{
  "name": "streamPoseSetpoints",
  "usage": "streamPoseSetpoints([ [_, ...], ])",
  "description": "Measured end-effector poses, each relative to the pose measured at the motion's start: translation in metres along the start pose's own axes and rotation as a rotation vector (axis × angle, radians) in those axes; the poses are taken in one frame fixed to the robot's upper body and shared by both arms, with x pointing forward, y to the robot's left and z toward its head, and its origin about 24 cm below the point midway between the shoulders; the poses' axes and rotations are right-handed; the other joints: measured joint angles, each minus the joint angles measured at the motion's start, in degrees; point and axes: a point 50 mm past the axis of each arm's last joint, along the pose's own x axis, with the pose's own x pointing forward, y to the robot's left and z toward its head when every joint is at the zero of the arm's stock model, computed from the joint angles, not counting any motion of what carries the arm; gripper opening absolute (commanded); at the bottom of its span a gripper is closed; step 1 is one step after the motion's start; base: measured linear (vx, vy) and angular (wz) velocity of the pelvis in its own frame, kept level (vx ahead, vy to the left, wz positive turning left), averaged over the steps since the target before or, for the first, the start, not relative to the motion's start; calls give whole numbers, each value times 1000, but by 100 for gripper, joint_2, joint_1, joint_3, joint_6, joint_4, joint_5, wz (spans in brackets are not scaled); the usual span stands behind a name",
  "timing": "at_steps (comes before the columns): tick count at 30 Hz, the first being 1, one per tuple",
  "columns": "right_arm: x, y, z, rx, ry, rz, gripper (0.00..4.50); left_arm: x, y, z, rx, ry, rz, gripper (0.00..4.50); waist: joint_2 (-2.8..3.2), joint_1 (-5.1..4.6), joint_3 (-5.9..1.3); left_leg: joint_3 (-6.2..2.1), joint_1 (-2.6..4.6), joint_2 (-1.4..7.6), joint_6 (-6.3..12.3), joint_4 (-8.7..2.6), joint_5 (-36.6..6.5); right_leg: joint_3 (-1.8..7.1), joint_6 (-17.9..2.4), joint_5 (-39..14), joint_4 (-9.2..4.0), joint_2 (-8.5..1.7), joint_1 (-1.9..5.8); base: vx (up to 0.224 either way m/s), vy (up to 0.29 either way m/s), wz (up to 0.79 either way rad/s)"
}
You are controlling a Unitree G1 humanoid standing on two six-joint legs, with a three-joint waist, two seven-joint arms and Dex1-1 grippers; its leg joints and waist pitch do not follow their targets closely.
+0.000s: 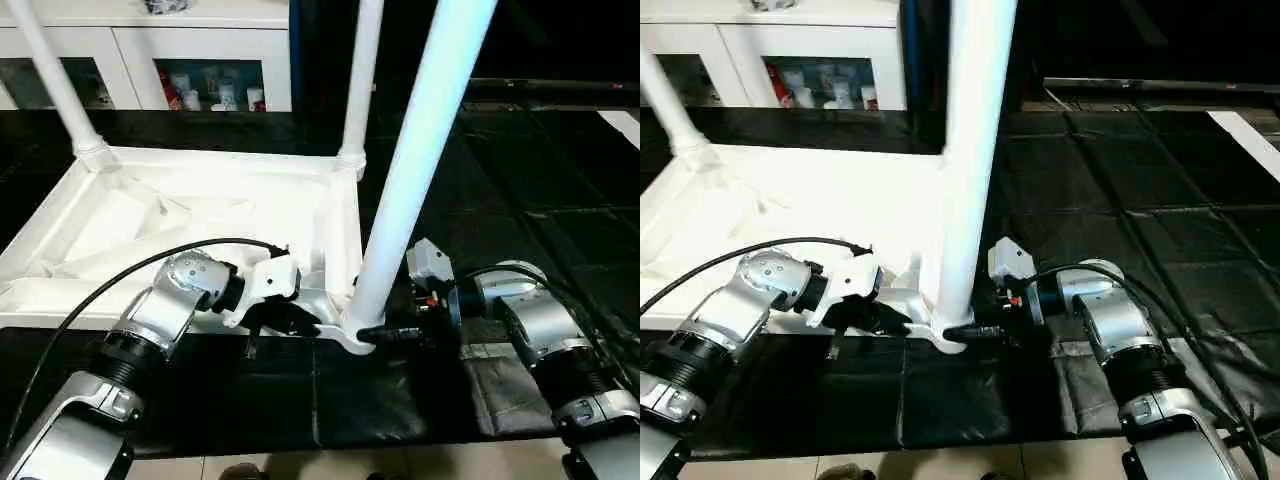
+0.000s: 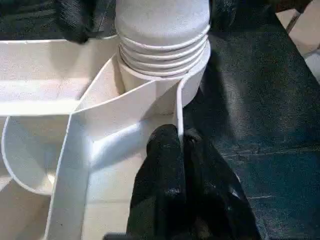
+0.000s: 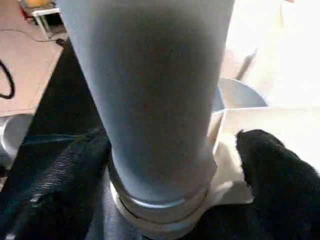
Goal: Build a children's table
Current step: Rotate leg to tighten
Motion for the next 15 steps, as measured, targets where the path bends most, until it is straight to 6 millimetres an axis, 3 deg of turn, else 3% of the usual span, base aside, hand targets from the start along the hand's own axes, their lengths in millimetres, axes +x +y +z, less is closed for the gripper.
streamPoseSetpoints([
  [11,9,4,-1,8,-7,63,290,0,-2,0,18,6,-25,0,-1,10,0,-1,-2,0,0,-1,0,0,1,0,0,0,0,0,0,0],
  [15,9,4,-1,9,-8,66,275,0,-2,0,20,6,-27,0,0,10,0,-1,-2,0,-1,-1,-1,0,1,-1,-1,0,0,0,0,0],
])
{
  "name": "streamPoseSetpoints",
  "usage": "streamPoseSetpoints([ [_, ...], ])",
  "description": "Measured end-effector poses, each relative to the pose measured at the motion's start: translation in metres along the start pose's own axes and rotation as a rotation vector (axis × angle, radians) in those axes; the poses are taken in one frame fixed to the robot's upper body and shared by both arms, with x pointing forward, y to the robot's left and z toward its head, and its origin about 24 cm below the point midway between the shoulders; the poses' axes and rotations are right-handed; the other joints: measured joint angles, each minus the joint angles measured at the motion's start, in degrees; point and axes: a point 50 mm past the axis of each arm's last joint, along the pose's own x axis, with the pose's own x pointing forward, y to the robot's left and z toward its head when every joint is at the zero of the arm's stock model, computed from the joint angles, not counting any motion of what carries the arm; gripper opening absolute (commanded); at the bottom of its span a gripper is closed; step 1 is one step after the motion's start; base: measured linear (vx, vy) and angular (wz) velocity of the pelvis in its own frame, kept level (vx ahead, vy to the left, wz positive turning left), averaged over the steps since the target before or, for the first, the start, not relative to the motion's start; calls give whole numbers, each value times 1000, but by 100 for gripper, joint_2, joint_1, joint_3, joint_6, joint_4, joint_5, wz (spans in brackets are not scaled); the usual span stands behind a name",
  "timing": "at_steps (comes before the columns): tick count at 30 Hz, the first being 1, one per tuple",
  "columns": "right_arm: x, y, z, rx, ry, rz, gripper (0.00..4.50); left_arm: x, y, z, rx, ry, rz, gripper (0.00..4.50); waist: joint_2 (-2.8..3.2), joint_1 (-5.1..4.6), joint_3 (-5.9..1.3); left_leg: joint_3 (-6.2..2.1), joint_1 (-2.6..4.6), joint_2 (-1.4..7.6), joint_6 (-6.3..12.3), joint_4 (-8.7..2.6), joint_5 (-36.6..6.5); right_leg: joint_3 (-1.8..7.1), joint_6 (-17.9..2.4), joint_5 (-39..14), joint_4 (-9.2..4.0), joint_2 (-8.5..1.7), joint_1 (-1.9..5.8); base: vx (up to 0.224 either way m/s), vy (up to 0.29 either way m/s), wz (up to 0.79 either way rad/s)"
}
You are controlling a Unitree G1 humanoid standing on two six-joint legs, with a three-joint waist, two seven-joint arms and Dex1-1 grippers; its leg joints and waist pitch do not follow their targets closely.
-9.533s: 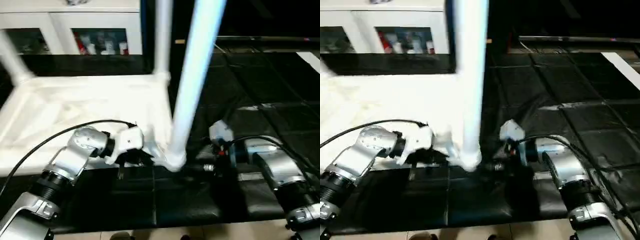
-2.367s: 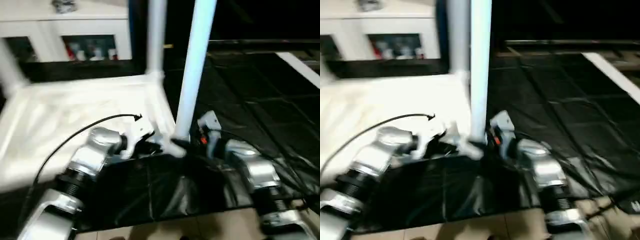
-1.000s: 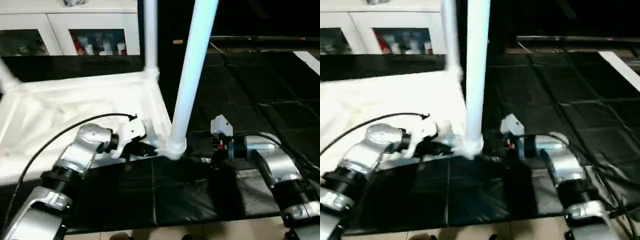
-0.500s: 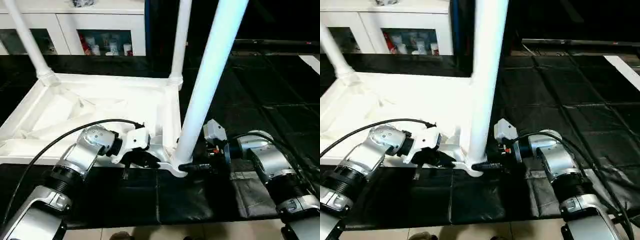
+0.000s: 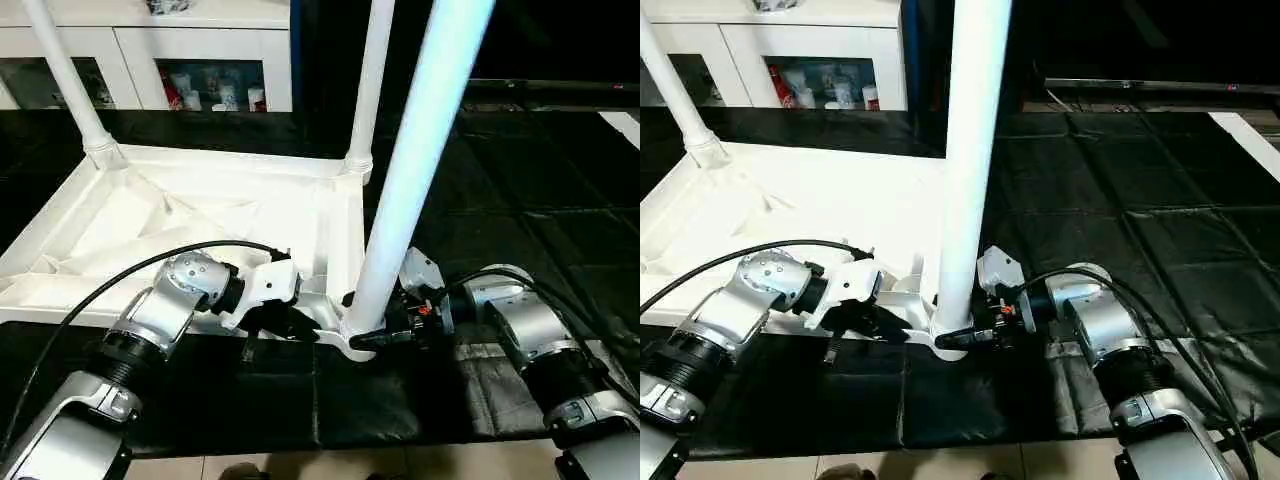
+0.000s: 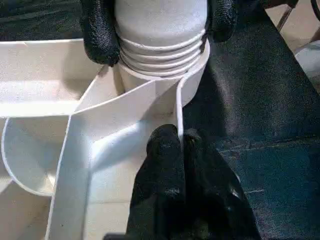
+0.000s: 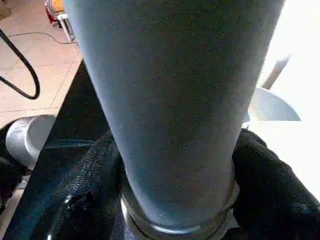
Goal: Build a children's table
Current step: Rotate leg to tighten
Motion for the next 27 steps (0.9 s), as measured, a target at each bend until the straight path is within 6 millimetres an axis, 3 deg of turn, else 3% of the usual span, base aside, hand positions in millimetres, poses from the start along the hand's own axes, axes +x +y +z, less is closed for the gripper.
streamPoseSetpoints([
  [8,3,2,-6,65,-66,-82,270,3,2,1,-67,-29,43,0,0,-4,0,0,8,-1,0,0,0,4,0,-1,2,0,8,0,0,0],
  [15,9,-10,-10,140,-120,-414,270,11,16,1,-216,-53,268,0,-1,-189,2,0,20,-11,-2,0,0,18,24,-15,-7,1,32,0,0,0],
  [20,24,-23,-8,259,-195,-747,270,26,25,10,-353,-73,469,0,-2,-404,2,-15,20,-23,-3,-3,1,18,25,-15,-36,1,31,0,0,0],
  [27,37,-34,1,309,-214,-980,269,42,28,24,-467,-88,634,0,3,-458,-1,-16,14,-33,-2,-40,1,19,25,-15,-69,1,30,0,0,0],
])
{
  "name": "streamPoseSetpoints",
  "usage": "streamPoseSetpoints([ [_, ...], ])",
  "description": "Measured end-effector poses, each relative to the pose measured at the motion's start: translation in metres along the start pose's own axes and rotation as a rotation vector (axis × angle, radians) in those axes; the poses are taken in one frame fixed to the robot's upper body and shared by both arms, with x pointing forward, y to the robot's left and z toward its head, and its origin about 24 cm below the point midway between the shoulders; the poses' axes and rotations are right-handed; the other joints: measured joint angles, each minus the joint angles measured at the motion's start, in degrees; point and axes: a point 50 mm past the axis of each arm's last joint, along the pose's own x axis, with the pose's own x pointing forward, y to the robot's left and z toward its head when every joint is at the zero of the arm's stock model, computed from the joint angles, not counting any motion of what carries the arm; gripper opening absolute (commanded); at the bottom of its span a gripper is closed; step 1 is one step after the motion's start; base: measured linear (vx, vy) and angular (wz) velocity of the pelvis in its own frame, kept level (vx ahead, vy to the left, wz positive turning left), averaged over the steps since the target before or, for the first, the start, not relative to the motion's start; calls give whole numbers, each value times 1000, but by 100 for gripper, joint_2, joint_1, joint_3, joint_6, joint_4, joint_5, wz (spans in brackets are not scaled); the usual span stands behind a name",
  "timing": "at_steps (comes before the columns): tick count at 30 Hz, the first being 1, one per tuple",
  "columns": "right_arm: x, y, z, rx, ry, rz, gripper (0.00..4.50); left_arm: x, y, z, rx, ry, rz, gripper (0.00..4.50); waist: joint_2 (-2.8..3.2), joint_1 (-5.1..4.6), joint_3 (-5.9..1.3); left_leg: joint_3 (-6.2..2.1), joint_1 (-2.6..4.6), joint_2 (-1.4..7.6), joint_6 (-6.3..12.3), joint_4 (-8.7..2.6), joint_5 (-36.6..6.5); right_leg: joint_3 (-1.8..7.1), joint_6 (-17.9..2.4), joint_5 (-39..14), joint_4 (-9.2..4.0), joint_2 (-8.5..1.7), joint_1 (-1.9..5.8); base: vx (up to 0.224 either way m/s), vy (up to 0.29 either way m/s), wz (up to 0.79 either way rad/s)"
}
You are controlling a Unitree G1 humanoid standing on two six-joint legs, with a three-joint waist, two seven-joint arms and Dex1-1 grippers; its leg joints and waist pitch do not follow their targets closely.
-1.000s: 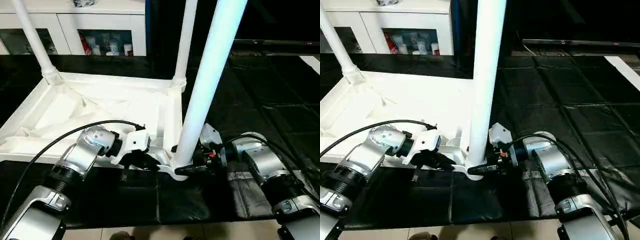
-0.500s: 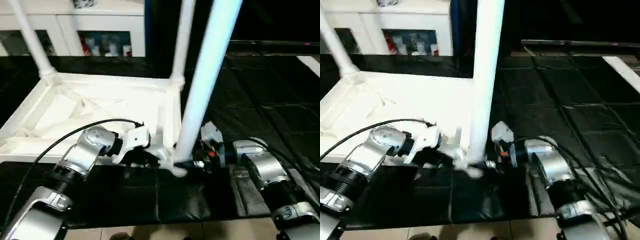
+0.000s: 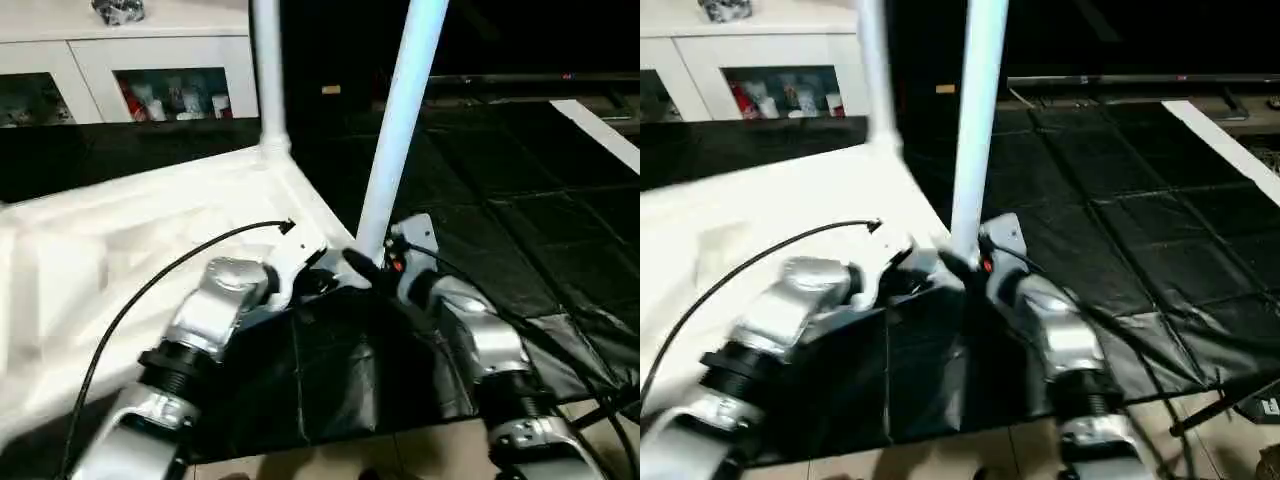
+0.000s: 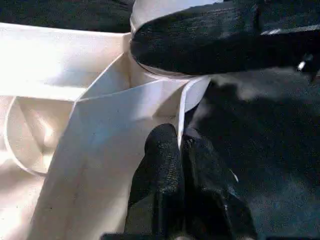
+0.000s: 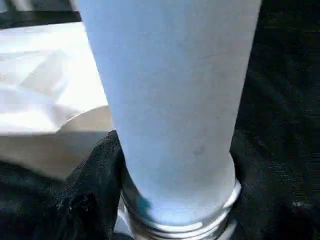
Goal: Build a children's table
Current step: Rotate leg to tighten
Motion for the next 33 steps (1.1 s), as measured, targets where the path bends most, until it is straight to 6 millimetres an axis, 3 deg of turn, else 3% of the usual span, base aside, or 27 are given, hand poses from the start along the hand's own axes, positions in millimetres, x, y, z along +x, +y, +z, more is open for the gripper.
streamPoseSetpoints([
  [2,1,0,1,0,-8,-15,269,1,-2,2,-5,-6,13,0,0,8,0,0,-3,0,1,-12,0,-1,1,0,-5,0,-3,0,0,0],
  [5,1,0,3,4,-24,-15,342,0,-3,3,1,-14,18,0,6,16,-3,1,-3,-1,-1,-39,-1,0,3,0,-7,4,-8,0,0,0],
  [8,-1,2,3,21,-41,16,360,-3,-2,2,11,-17,15,0,13,18,-4,1,-2,2,4,-62,3,-2,-7,6,-6,9,-16,0,0,0],
  [16,-21,-8,-1,-32,-26,240,440,-20,11,-6,112,-10,-79,0,35,55,12,1,-8,7,3,-72,4,-2,-10,6,-6,17,-29,0,0,0],
  [22,-40,-22,-1,-141,60,446,446,-34,13,-12,237,12,-273,0,38,174,15,2,-9,7,19,-55,11,3,-11,6,-14,15,-32,0,0,0],
  [28,-48,-28,9,-218,120,620,446,-40,13,-16,323,46,-422,0,38,313,15,8,-13,9,35,-46,16,9,-12,5,-4,15,-35,0,0,0],
  [33,-50,-25,11,-261,159,763,446,-45,12,-19,372,70,-522,0,38,360,14,13,-10,15,20,-34,9,9,-13,5,11,12,-32,0,0,0],
])
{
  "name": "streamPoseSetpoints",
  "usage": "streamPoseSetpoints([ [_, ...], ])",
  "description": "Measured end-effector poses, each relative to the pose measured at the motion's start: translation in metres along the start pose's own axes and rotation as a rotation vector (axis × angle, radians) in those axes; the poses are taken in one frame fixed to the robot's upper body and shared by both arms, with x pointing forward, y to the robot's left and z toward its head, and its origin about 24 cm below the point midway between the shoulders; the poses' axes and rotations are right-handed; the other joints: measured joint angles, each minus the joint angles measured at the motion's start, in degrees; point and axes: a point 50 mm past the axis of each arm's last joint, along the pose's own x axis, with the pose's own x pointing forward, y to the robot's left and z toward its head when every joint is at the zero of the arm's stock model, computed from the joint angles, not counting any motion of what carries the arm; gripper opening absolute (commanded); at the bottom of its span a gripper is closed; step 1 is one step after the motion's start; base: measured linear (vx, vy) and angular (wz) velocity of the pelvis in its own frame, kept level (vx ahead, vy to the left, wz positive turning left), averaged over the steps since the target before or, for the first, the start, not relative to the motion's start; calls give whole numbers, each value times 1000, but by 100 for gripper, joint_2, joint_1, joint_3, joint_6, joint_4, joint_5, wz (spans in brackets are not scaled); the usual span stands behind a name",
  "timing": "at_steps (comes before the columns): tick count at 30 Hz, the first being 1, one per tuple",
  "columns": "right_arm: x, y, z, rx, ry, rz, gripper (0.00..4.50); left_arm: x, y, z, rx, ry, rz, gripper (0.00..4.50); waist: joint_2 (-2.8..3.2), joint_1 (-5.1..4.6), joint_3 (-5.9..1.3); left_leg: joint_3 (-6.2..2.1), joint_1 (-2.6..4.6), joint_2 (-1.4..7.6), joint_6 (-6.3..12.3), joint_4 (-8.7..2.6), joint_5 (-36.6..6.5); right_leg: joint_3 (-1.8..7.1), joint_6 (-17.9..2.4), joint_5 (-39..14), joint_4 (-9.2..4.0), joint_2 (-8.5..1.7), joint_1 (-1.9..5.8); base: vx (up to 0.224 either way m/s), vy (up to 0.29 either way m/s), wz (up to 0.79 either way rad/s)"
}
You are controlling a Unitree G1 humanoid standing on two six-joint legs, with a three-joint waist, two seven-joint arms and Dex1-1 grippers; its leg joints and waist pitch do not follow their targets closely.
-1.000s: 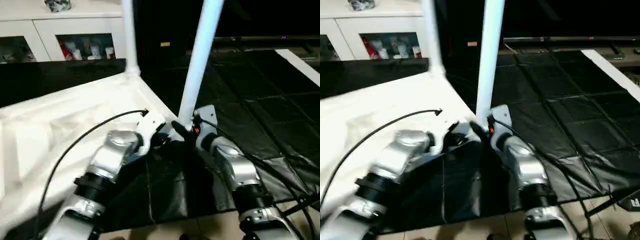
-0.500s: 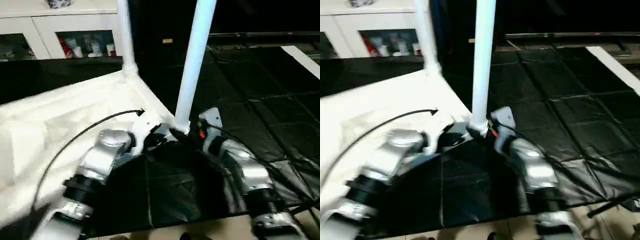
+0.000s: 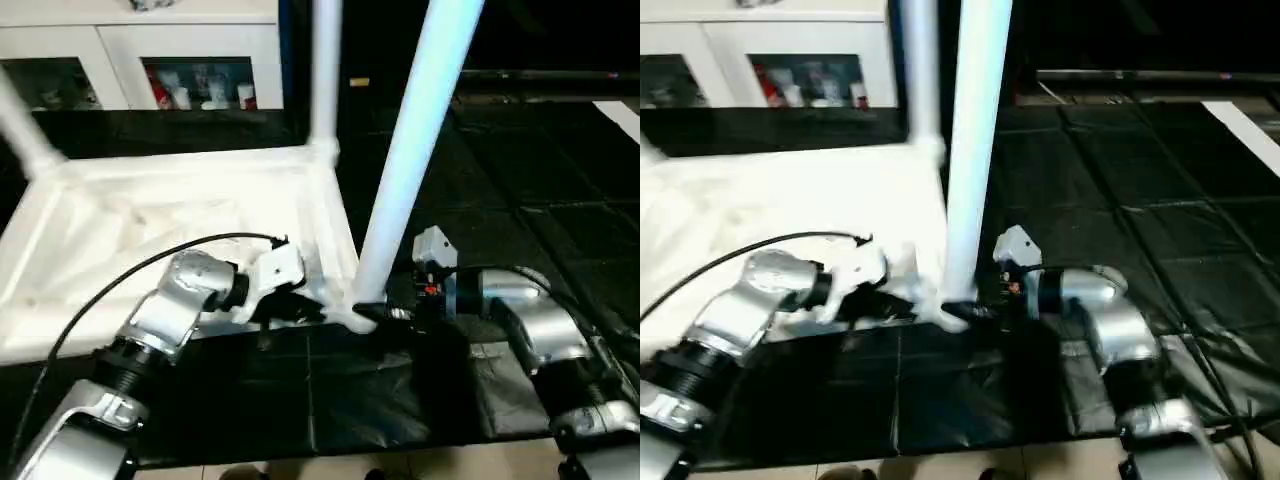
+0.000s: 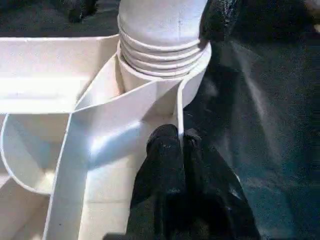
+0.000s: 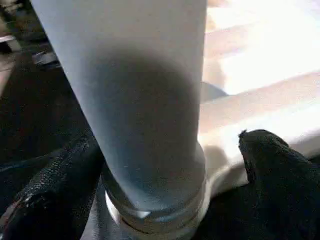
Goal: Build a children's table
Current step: Rotate leg to tighten
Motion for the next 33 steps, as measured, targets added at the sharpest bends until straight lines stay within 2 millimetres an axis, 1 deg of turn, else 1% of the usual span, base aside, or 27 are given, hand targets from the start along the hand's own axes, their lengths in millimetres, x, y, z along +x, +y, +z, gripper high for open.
streamPoseSetpoints([
  [3,0,4,-2,-1,16,77,446,0,-2,0,21,10,-50,0,-1,26,0,2,-3,0,0,12,-1,1,0,0,6,-2,0,0,0,0],
  [5,1,5,-1,-8,27,117,418,-1,-2,-1,33,15,-68,0,-1,32,0,3,-3,1,0,20,-1,4,0,0,17,-3,0,0,0,0],
  [7,3,5,1,-19,34,141,407,-2,-1,0,42,20,-77,0,-2,43,0,3,-2,3,-2,29,-2,5,-1,-1,31,-4,0,0,0,0],
  [10,3,6,1,-26,35,160,373,-1,-1,1,53,27,-88,0,-3,51,1,3,0,5,-15,37,-9,6,0,-2,44,-4,0,0,0,0],
  [13,3,7,-1,-17,35,172,363,-2,-2,0,60,31,-94,0,-4,55,1,3,1,6,-16,39,-9,6,0,-2,48,-4,0,0,0,0],
  [14,4,7,-2,-13,37,176,353,-2,-2,0,62,30,-94,0,-4,56,1,3,1,6,-16,39,-9,6,0,-2,48,-4,0,0,0,0],
  [15,5,7,-3,-11,39,180,332,-2,-2,0,64,30,-95,0,-4,56,1,3,0,6,-16,39,-9,6,0,-2,48,-4,0,0,0,0],
  [17,6,8,-3,-10,40,192,332,-2,-2,0,69,30,-97,0,-4,60,1,3,0,7,-16,39,-9,6,0,-3,48,-4,-1,0,0,0],
  [19,7,8,-2,-14,43,200,308,-2,-2,0,70,29,-99,0,-4,61,1,3,0,6,-16,39,-9,5,-1,-4,48,-4,-1,0,0,0],
  [20,7,8,-2,-15,43,201,308,-1,-2,0,70,30,-99,0,-4,63,1,3,0,7,-15,38,-9,6,-2,-5,48,-4,-1,0,0,0],
  [23,7,8,-3,-17,43,202,280,-1,-2,-1,68,29,-100,0,-4,65,1,3,0,7,-15,38,-9,5,-2,-6,48,-4,-1,0,0,0],
  [30,6,8,-3,-16,41,202,269,0,-2,0,52,14,-97,0,-4,73,0,4,1,7,-16,38,-9,6,-2,-6,50,-4,-1,0,0,0],
  [32,9,8,-4,13,33,179,268,1,0,1,19,-1,-76,0,-5,75,0,4,3,7,-16,39,-9,6,-2,-6,53,-4,2,0,0,0],
  [33,10,7,-5,31,22,135,268,2,1,0,-15,-8,-40,0,-5,73,0,5,5,7,-17,39,-9,9,-2,-5,54,-4,7,0,0,0],
])
